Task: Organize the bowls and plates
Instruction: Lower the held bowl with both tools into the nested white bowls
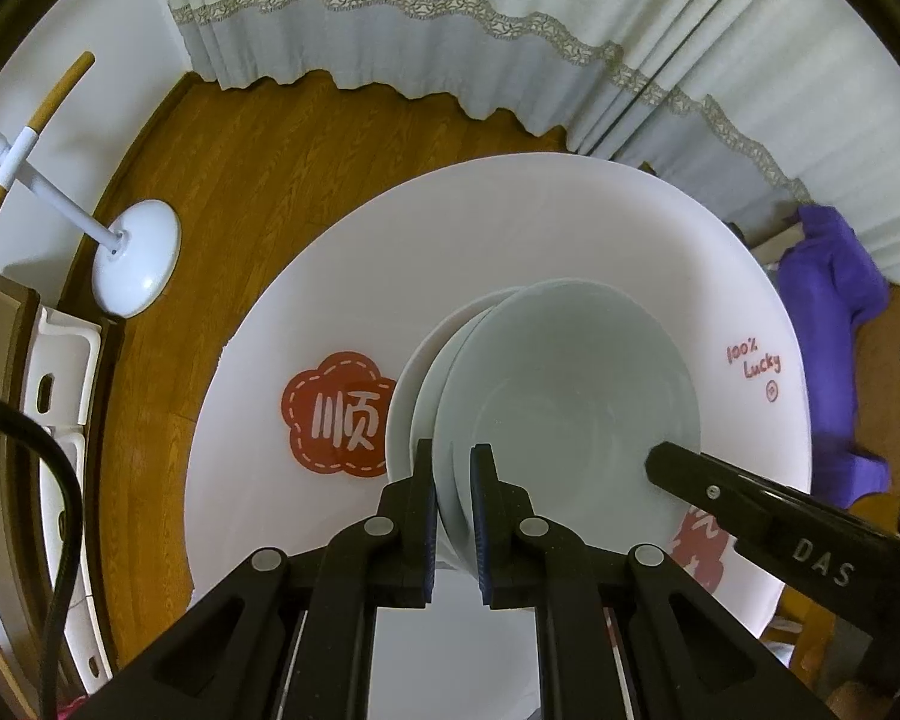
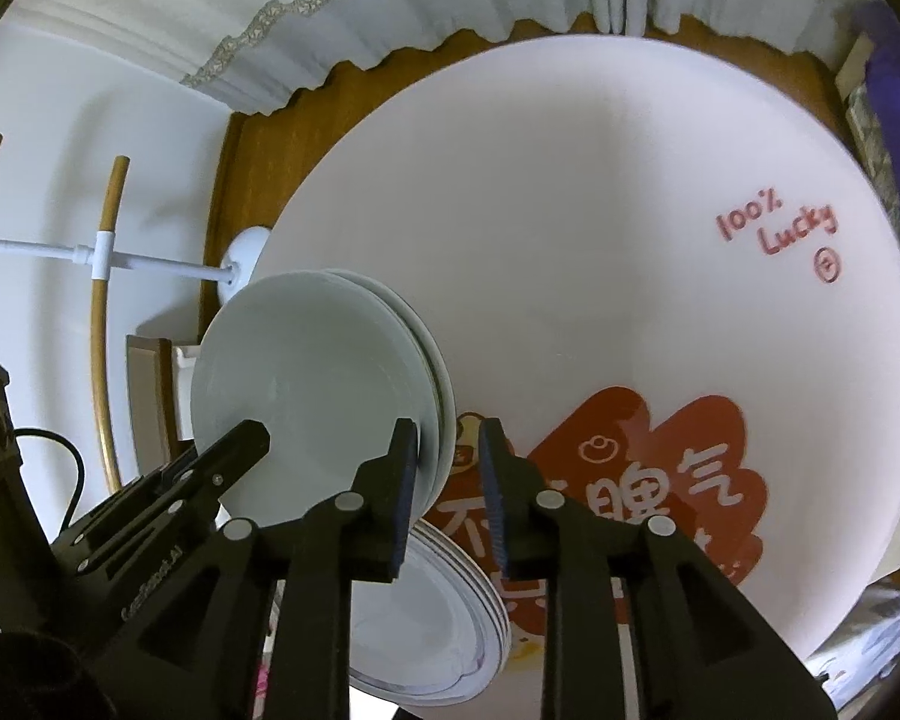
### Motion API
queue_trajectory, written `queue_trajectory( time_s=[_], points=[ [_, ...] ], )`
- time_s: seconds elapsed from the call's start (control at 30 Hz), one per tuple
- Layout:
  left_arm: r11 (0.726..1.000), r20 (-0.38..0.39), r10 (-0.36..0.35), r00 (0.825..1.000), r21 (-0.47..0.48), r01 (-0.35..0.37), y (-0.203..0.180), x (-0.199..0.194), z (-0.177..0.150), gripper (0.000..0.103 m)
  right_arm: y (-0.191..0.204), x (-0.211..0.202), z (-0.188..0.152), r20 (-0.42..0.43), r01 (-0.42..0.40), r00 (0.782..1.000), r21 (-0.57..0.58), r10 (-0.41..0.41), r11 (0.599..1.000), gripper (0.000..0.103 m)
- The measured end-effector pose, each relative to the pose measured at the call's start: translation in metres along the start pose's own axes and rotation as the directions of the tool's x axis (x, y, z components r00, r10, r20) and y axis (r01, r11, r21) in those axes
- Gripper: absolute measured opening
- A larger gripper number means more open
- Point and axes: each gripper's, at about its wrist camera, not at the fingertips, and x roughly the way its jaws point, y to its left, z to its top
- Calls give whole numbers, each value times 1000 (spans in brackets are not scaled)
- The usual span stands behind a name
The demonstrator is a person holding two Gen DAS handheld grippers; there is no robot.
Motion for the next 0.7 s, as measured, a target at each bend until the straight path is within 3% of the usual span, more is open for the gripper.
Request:
queue_trajectory(
  time_s=[0.37, 0.7],
  points=[
    [999, 1, 23, 1000, 21, -23, -3, -1, -3, 7, -16, 17, 3, -17, -105, 994, 22, 105, 994, 16],
    [1000, -11, 0, 1000, -6, 0, 2, -2, -3, 7, -18, 19, 3, -21, -124, 992, 20, 125, 992, 16]
  ],
)
